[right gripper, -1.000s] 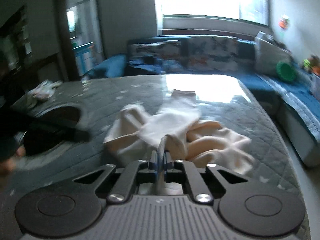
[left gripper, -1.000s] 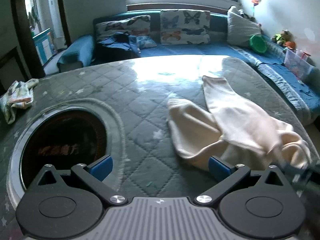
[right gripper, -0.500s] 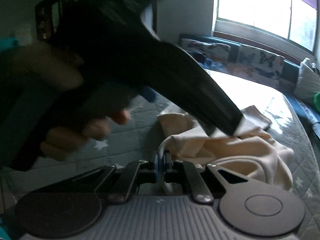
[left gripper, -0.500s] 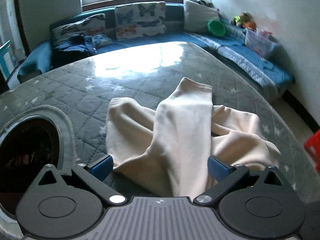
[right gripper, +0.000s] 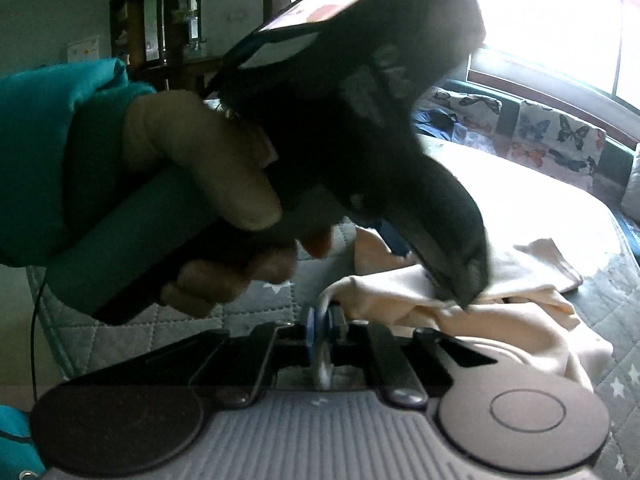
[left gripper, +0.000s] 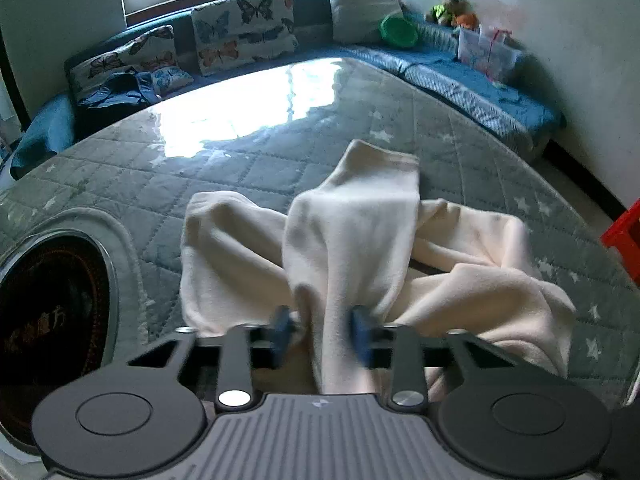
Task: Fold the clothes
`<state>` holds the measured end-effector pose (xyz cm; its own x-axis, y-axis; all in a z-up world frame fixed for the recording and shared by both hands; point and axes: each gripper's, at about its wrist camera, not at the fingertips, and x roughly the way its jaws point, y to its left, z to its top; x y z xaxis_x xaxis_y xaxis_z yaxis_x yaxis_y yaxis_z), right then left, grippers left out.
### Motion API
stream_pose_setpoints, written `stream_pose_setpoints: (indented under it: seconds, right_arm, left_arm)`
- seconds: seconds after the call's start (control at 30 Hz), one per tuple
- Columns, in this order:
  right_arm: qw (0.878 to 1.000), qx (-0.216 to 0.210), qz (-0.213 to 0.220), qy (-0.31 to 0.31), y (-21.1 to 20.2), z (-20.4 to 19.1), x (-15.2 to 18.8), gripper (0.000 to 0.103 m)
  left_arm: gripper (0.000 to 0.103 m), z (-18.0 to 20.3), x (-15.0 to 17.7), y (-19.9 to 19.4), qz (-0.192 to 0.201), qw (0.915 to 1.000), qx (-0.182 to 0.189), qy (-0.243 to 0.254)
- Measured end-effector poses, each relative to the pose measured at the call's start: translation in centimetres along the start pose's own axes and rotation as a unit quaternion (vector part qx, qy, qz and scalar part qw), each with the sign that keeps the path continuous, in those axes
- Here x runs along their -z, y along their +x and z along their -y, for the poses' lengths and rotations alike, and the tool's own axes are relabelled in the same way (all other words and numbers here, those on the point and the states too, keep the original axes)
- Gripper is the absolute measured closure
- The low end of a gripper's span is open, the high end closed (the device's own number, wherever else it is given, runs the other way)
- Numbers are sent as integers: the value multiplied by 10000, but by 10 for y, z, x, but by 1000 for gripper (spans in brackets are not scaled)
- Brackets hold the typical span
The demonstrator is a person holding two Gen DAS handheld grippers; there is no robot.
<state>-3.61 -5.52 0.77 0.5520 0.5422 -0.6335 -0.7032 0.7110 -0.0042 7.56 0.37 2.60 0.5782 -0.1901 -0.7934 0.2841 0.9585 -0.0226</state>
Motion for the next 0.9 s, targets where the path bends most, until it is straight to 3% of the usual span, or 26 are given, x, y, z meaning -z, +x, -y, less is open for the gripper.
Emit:
stream_pose_setpoints:
  seconds: [0.03,0.1,0.27,0.5,0.57,0.67,0.73,0.8,0.9]
  right_arm:
    - [10000,1,8,32,-2,2,0,93]
    - [10000,33,28,70,-8,5,0,85]
    - [9994,117,151,278,-28,19,-3,78]
    - [9937,742,269,791,-44,83,-15,76]
    - [9901,1044,141,923,-33,104,-22,76]
    - [9857,1351,-96,1005,-23,133,-14,76]
    - [9847,1412,-248,991,-11,144,-12,75]
    - [9838,1463,-397,959,-2,153,-9,72]
    - [9833,1490,-536,892,16,160,-3,67]
  left_arm:
    - [83,-3,1,-2,44,10000,32,-31]
    - [86,-7,2,-6,109,9999,49,-108]
    - [93,-16,6,-17,207,9995,41,-215]
    - [94,-29,12,-30,268,9993,25,-251]
    - [92,-28,10,-31,275,9992,76,-275]
    - [80,-25,6,-33,325,9990,123,-290]
    - [62,-21,1,-30,346,9990,140,-249]
    - [52,-15,-5,-26,372,9991,104,-167]
    - [52,-7,-12,-15,337,9993,178,-39]
